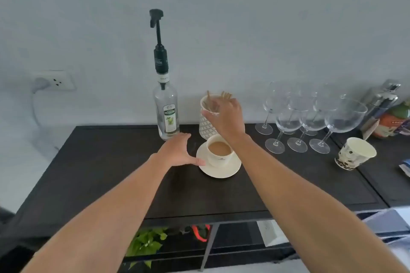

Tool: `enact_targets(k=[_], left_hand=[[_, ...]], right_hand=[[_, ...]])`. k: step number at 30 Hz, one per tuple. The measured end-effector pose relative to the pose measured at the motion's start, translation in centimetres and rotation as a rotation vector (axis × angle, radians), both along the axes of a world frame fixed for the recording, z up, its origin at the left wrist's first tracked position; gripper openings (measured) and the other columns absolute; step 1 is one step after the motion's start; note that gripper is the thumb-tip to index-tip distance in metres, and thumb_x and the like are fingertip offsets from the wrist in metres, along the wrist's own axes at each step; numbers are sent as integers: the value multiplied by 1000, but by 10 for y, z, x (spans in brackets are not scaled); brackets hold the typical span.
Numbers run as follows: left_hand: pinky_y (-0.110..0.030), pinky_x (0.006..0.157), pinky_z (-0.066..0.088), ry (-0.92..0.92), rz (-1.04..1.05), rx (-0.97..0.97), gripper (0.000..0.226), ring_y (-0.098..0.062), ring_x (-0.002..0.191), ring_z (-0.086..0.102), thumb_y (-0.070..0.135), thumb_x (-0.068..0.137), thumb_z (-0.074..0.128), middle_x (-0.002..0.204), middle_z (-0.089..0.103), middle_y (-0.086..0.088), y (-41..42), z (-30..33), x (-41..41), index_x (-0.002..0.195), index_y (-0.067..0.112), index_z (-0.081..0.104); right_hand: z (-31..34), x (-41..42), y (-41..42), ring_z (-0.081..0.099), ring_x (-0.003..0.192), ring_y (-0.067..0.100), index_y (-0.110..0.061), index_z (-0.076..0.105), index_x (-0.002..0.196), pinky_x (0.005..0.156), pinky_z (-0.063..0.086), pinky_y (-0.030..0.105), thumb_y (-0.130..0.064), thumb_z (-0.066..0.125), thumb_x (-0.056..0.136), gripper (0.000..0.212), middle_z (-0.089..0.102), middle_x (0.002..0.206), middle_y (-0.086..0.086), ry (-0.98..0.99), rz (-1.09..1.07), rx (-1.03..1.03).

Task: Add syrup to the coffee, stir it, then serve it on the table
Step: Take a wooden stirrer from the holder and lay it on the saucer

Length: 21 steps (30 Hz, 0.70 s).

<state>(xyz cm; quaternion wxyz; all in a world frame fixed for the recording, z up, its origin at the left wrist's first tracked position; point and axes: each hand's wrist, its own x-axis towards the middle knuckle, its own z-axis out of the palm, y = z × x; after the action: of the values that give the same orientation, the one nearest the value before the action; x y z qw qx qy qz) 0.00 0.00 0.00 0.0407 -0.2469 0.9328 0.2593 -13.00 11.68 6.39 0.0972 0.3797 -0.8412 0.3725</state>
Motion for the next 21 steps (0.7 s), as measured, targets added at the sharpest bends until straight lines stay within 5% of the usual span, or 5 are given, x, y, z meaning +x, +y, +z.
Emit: enact_targets(k=[12, 16, 21], left_hand=[[-40, 122, 21, 47, -129, 4, 135, -17, 153, 10, 78, 53, 77, 164, 21, -2, -1, -47, -19, 157, 14, 18], [-40, 122, 20, 64, -154, 19, 134, -17, 153, 11, 77, 54, 78, 163, 24, 1, -3, -53, -17, 157, 15, 19], [-41, 120, 21, 95, -158, 56, 131, -15, 152, 12, 76, 55, 78, 163, 26, 3, 0, -53, -14, 157, 19, 19]], right_hand=[[-6, 3, -18, 59, 85, 30, -23, 79, 91, 81, 51, 45, -29, 77, 86, 8, 73, 72, -5, 165, -127, -156], [2, 4, -16, 56, 77, 27, -18, 80, 79, 72, 51, 44, -28, 74, 87, 14, 73, 65, -4, 233, -158, -245], [25, 1, 1, 57, 73, 27, -18, 82, 90, 67, 52, 41, -28, 74, 89, 14, 76, 73, -4, 272, -163, -358]])
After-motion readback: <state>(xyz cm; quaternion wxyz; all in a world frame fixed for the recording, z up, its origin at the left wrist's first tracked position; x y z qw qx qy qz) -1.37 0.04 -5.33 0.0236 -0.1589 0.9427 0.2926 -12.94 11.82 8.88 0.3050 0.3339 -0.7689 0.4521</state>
